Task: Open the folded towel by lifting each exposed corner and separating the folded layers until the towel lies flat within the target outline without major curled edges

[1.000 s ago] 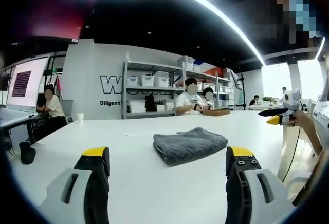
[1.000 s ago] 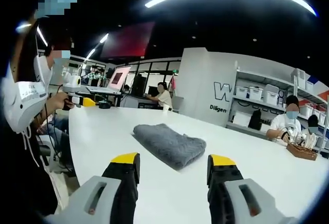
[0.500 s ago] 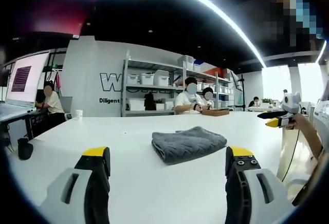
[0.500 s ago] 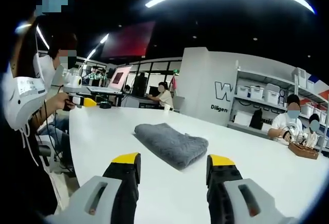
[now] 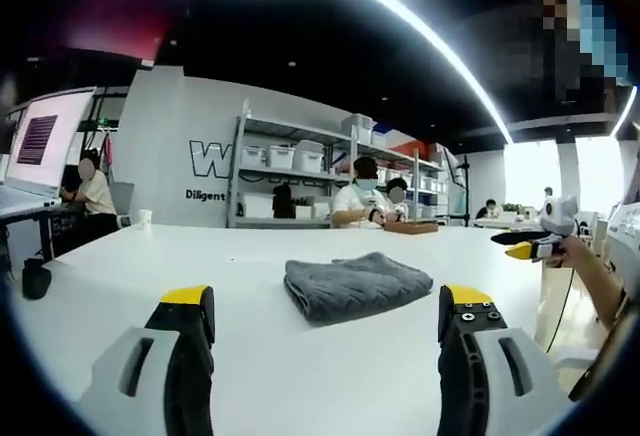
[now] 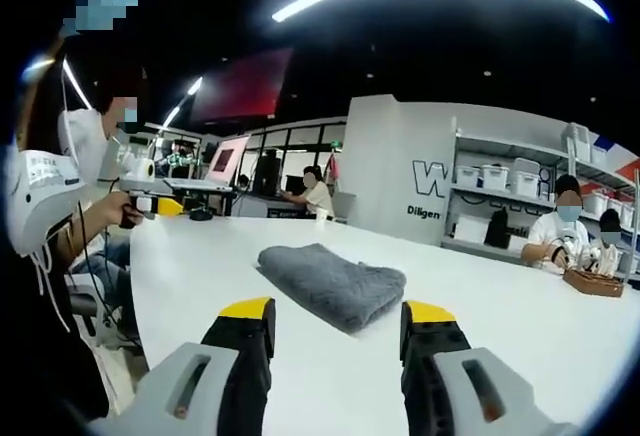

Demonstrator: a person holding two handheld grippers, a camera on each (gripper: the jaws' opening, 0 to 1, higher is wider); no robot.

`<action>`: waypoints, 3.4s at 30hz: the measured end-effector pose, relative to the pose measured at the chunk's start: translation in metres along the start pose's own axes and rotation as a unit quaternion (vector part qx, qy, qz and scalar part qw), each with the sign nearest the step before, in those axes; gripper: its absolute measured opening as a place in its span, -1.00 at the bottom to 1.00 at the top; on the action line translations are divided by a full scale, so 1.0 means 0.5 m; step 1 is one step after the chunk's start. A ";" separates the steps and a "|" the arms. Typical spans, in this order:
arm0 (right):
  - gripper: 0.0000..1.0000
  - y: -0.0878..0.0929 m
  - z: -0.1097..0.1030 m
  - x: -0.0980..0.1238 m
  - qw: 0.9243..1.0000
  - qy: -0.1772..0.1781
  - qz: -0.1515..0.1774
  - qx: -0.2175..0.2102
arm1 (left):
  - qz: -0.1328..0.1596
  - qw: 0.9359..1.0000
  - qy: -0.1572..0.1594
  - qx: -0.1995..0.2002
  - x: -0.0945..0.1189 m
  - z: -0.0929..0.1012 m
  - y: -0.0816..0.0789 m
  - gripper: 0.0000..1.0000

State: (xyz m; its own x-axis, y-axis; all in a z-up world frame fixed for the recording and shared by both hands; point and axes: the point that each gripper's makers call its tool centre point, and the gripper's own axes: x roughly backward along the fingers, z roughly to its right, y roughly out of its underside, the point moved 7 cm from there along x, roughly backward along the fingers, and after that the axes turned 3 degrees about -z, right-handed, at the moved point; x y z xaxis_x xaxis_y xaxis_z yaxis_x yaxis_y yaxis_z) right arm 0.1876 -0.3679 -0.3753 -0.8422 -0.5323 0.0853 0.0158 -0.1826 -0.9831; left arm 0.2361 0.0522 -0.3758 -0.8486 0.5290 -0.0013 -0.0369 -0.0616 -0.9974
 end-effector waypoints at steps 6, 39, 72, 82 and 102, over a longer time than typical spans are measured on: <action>-0.05 -0.002 0.003 -0.010 1.000 -0.004 -0.001 0.004 | -0.007 1.000 0.010 -0.003 -0.017 0.007 0.005 0.82; -0.08 -0.019 0.047 -0.054 0.999 -0.006 -0.012 0.031 | -0.037 0.995 0.064 -0.071 -0.121 -0.001 -0.036 0.78; -0.20 -0.015 0.103 -0.174 0.999 -0.021 -0.011 0.032 | -0.048 0.994 0.076 -0.065 -0.256 -0.027 -0.044 0.70; -0.21 -0.028 0.108 -0.207 0.999 -0.033 0.003 0.031 | -0.057 0.994 0.071 -0.058 -0.296 -0.051 -0.032 0.65; -0.24 -0.041 0.166 -0.292 0.999 -0.022 -0.007 0.031 | -0.075 0.995 0.041 -0.042 -0.377 -0.095 -0.021 0.59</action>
State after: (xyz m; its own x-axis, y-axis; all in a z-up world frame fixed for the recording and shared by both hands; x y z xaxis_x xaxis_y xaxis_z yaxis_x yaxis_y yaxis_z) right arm 0.3549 -0.3550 -0.3540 -0.8183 -0.5646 0.1073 0.0388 -0.2406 -0.9699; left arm 0.4217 -0.0066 -0.3684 -0.7906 0.5946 0.1461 -0.1132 0.0926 -0.9892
